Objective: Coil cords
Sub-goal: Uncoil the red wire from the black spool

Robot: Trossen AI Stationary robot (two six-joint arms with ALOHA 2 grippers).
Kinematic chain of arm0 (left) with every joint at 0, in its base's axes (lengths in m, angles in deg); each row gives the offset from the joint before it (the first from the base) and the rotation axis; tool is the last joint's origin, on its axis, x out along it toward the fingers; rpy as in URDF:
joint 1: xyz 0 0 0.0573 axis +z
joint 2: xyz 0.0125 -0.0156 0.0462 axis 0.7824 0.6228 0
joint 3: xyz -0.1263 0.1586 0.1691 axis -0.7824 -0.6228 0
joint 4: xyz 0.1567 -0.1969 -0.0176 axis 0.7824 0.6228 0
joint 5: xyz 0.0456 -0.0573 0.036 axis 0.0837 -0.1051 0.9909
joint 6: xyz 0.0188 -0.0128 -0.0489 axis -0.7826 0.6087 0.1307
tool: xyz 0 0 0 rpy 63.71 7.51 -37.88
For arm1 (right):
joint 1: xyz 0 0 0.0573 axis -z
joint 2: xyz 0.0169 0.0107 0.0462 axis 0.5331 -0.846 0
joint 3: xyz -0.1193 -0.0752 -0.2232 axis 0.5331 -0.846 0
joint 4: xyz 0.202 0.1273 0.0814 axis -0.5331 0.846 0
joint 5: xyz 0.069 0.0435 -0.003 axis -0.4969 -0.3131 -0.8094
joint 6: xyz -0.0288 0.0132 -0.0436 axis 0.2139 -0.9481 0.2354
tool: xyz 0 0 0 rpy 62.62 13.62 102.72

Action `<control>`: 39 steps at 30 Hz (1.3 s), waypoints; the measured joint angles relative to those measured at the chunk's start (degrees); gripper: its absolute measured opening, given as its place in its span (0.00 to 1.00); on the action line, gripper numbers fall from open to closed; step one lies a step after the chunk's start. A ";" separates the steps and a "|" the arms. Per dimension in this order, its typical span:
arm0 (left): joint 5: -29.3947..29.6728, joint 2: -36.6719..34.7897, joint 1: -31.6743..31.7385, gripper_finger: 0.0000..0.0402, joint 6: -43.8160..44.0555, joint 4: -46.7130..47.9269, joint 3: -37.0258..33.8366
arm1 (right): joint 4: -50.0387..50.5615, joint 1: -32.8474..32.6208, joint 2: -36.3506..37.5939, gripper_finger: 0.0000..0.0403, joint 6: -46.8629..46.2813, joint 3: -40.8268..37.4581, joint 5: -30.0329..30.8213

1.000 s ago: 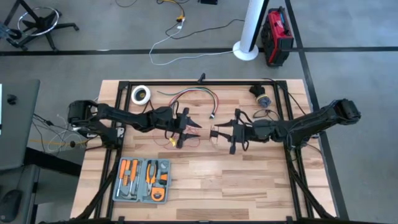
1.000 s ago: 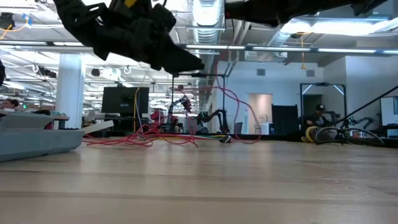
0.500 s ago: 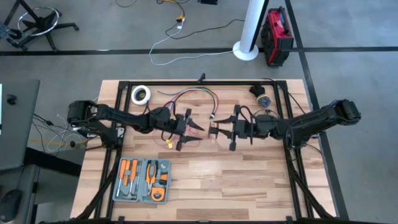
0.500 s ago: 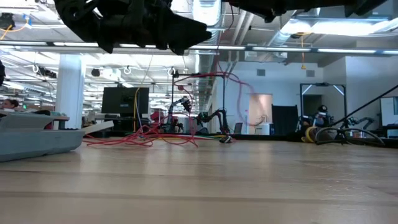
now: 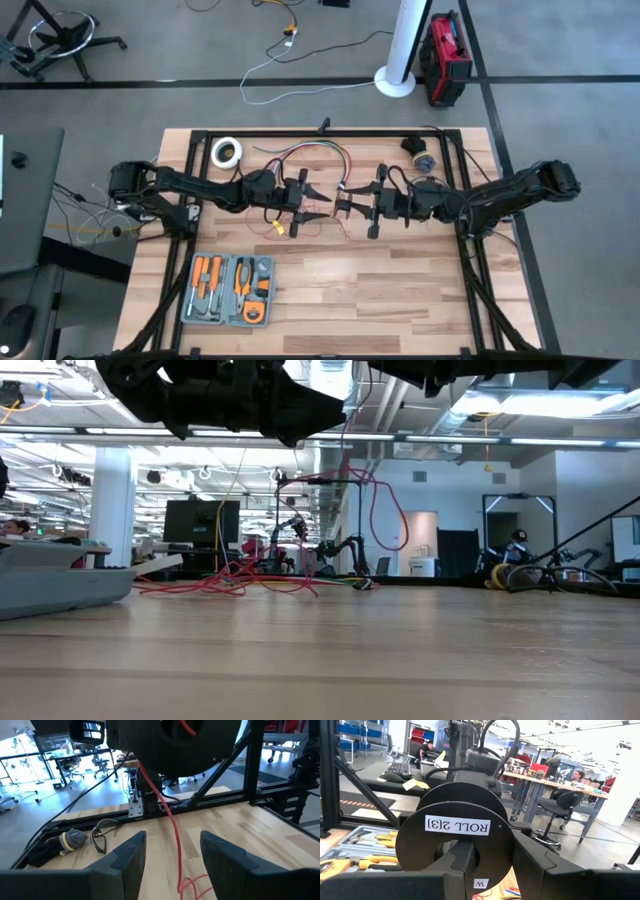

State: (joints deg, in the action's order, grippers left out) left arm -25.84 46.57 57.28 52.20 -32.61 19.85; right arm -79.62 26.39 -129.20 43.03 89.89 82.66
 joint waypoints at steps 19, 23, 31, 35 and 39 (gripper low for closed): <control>1.82 3.92 0.02 0.44 4.85 -1.72 2.93 | -2.23 0.79 0.00 0.27 1.45 0.02 0.07; 2.19 7.70 0.32 0.44 4.90 -1.72 5.40 | -2.57 0.79 -0.01 0.27 1.53 0.04 0.07; 2.21 9.33 1.49 0.40 4.75 -1.91 7.01 | -1.97 0.14 0.00 0.27 1.68 0.04 0.08; 2.66 9.35 2.15 0.27 5.97 -1.75 7.03 | -1.72 0.17 -0.01 0.27 1.64 0.04 0.09; 2.75 9.35 2.29 0.09 6.10 -1.05 7.03 | -1.74 0.17 0.00 0.27 1.61 0.04 0.17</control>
State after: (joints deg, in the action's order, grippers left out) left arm -23.09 55.92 59.58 58.30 -33.66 26.89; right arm -81.36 26.57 -129.20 44.64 89.93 82.84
